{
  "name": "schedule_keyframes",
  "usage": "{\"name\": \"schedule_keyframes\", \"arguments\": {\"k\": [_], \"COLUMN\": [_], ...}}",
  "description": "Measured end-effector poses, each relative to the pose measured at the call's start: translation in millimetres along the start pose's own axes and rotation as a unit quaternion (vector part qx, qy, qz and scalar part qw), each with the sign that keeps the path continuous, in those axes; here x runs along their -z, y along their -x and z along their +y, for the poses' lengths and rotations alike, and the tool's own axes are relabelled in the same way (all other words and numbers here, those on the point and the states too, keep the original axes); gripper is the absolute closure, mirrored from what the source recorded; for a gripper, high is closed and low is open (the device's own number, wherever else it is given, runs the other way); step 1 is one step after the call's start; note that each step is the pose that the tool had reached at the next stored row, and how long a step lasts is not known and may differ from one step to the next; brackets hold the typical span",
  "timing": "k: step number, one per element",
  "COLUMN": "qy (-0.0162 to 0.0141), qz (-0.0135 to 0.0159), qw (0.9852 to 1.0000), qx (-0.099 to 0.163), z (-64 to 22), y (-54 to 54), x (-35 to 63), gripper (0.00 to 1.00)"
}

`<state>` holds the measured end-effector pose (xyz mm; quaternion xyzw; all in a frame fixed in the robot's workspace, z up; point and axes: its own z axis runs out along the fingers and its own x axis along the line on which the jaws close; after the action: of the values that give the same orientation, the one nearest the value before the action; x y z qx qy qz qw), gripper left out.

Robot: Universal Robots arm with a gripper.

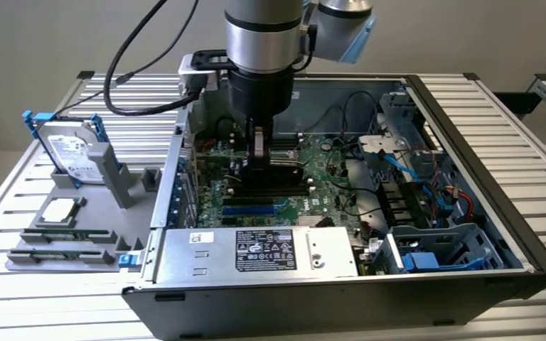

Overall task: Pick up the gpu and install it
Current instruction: 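Insert the gpu into the slot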

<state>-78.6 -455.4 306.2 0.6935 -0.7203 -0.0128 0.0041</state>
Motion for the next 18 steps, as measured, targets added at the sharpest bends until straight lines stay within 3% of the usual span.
{"name": "schedule_keyframes", "arguments": {"k": [6,8,9,11,12,14,16,17,18], "qy": [0.0011,0.0008,-0.0001,-0.0054,-0.0096,-0.0215,-0.0320,-0.0360,-0.0380], "qz": [0.0023,0.0055,0.0088,0.0185,0.0236,0.0320,0.0338,0.0337,0.0335], "qw": [1.0000,1.0000,1.0000,0.9998,0.9997,0.9993,0.9989,0.9988,0.9987], "qx": [0.000,0.000,0.000,0.000,0.000,0.000,0.000,0.000,0.000], "z": [-0.2,-0.2,-0.2,0.1,0.2,0.9,2.1,2.8,3.5], "y": [-2.0,-2.1,-2.1,-2.1,-1.9,-1.3,-1.0,-1.0,-0.9], "x": [0.1,0.1,0.1,0.0,-0.1,-0.3,-0.5,-0.7,-1.1], "gripper": [0.73,0.73,0.73,0.73,0.73,0.73,0.73,0.73,0.73]}}
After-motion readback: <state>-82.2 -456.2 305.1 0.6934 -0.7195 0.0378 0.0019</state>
